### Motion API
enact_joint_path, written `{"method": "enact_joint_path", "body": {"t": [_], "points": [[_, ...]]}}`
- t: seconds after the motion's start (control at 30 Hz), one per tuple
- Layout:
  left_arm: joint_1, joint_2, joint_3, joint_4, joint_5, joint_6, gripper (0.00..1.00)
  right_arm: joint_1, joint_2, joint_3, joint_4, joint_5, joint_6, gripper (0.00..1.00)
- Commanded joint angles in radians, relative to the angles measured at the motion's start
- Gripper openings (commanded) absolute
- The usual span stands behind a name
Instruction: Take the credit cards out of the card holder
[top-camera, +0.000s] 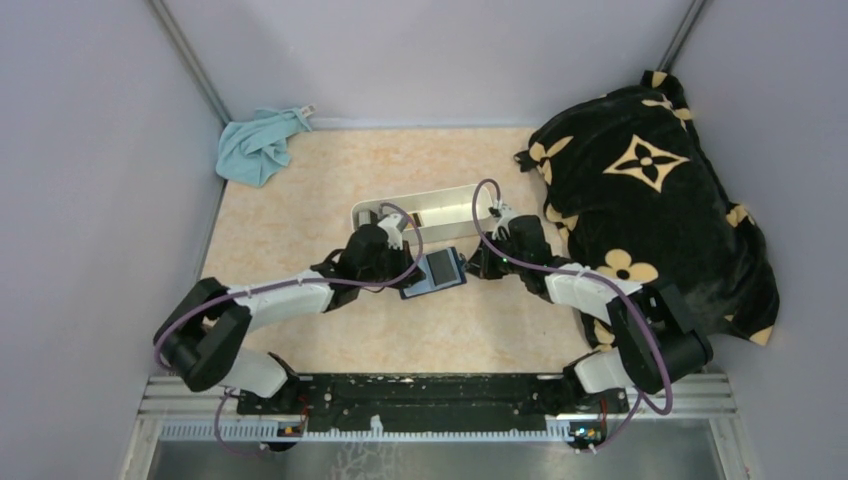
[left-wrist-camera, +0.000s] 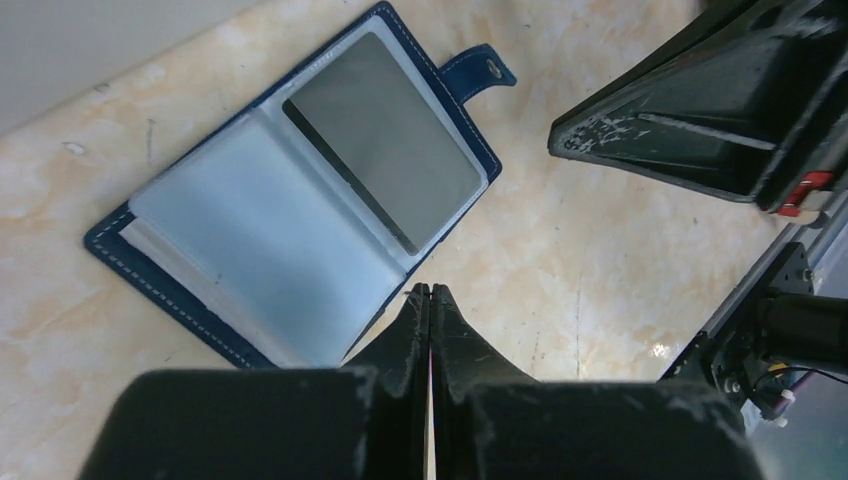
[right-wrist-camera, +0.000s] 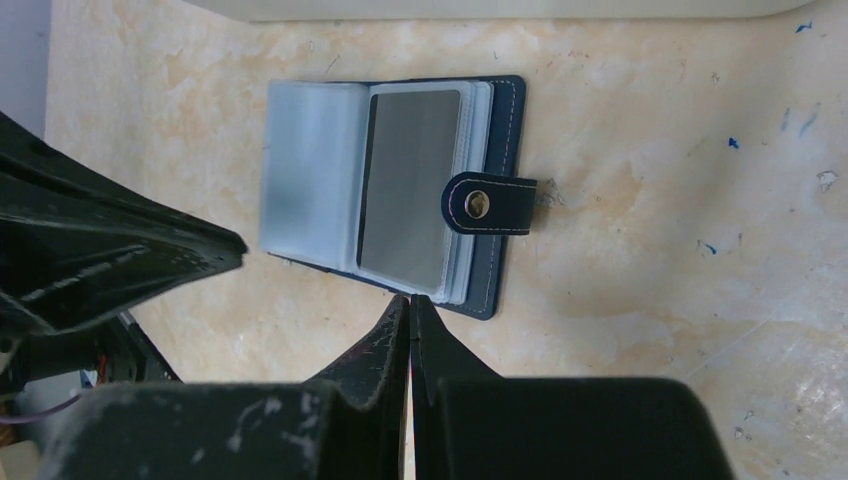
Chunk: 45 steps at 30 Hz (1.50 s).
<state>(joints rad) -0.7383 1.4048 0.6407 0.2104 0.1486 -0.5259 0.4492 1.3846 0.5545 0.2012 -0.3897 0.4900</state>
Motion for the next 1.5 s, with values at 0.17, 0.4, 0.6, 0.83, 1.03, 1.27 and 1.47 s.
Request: {"method": "enact_joint_path", "body": {"t": [0.17, 0.4, 0.6, 0.83, 1.03, 1.27, 1.47], "points": [[-0.013, 0.187, 0.104, 0.039, -0.016, 0.010, 0.00, 0.003, 0.063, 0.041, 0.097, -0.019, -0.006, 0.00], [-0.013, 0.275, 0.111, 0.006, -0.038, 0.023, 0.00, 0.005, 0.104, 0.094, 0.126, -0.072, 0.016, 0.00], [-0.014, 0.303, 0.024, 0.033, -0.023, 0.033, 0.00, 0.013, 0.099, 0.117, 0.141, -0.091, 0.031, 0.00], [-0.015, 0.236, -0.091, 0.075, 0.009, 0.018, 0.00, 0.017, 0.125, 0.126, 0.159, -0.089, 0.042, 0.00], [-0.019, 0.160, -0.143, 0.056, 0.003, 0.004, 0.00, 0.023, 0.147, 0.146, 0.161, -0.088, 0.041, 0.00], [-0.021, 0.086, -0.169, 0.047, 0.004, 0.002, 0.00, 0.053, 0.158, 0.173, 0.148, -0.081, 0.032, 0.03], [-0.021, 0.065, -0.130, 0.060, 0.022, 0.017, 0.07, 0.077, 0.220, 0.181, 0.159, -0.092, 0.024, 0.04]]}}
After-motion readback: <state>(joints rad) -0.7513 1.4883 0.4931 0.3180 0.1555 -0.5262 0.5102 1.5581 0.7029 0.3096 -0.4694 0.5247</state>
